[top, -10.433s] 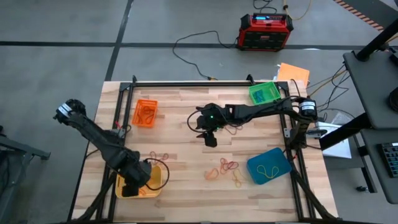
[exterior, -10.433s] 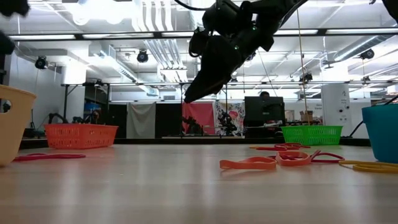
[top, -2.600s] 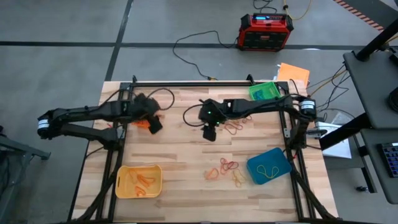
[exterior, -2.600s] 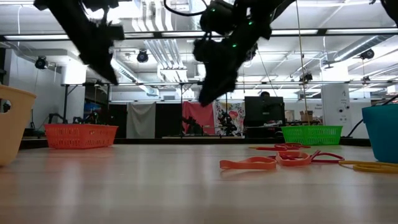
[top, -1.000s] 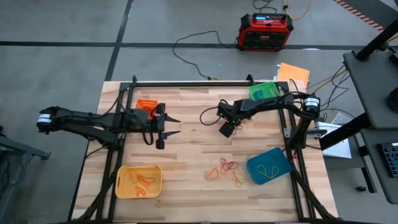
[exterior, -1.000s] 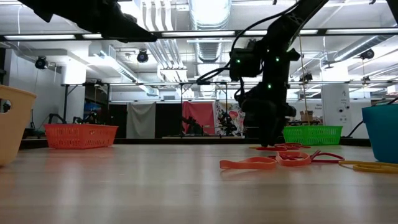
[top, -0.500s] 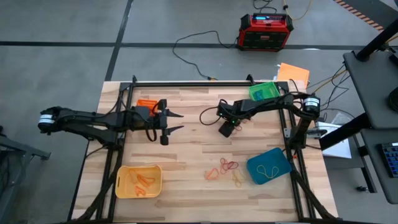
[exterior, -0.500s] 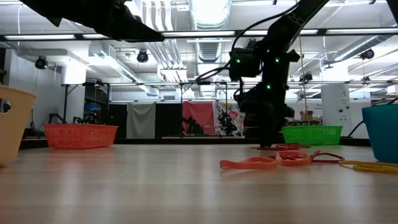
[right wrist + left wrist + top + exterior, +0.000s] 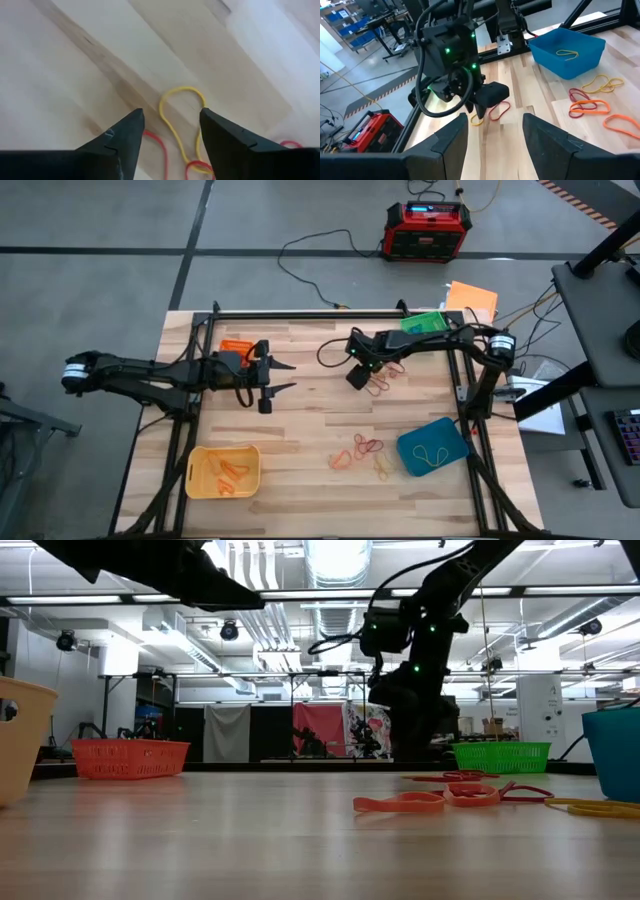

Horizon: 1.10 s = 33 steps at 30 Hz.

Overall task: Sort rubber bands into baskets
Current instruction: Put the yellow rubber band into the blue bin

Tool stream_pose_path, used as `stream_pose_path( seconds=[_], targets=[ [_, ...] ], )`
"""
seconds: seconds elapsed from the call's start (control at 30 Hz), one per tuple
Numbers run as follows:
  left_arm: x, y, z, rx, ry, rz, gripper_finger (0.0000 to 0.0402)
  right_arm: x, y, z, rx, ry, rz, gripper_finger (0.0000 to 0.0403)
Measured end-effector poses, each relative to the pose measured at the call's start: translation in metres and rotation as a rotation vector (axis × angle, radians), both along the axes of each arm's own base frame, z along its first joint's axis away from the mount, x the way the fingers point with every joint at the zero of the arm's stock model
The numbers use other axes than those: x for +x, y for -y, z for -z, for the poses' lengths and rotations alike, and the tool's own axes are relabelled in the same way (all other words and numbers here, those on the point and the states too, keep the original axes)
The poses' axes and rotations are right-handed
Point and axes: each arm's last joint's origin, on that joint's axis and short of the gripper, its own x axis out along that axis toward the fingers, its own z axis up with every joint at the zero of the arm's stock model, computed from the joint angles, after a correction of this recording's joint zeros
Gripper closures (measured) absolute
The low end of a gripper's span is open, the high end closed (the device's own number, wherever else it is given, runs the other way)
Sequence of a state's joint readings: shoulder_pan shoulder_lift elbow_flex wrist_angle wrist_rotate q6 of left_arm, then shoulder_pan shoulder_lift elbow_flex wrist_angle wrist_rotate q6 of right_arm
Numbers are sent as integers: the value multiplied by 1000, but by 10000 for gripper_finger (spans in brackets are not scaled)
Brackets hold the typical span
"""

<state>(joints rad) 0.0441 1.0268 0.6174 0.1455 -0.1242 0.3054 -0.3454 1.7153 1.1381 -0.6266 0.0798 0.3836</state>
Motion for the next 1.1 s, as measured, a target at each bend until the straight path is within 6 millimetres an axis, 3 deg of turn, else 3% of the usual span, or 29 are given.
stream_pose_path(
  seconds=[0.3,0.67,0.87,1.1],
  targets=[
    [0,0,1,-11,-3,-3,228,-13,1,18,17,-38,26,183],
    [1,0,0,-28,4,-7,228,-17,1,34,-12,48,38,194],
    [1,0,0,-52,8,-13,228,-16,2,35,-21,57,52,237],
    [1,0,0,-69,11,-18,228,-17,2,39,-39,81,51,337]
  ],
)
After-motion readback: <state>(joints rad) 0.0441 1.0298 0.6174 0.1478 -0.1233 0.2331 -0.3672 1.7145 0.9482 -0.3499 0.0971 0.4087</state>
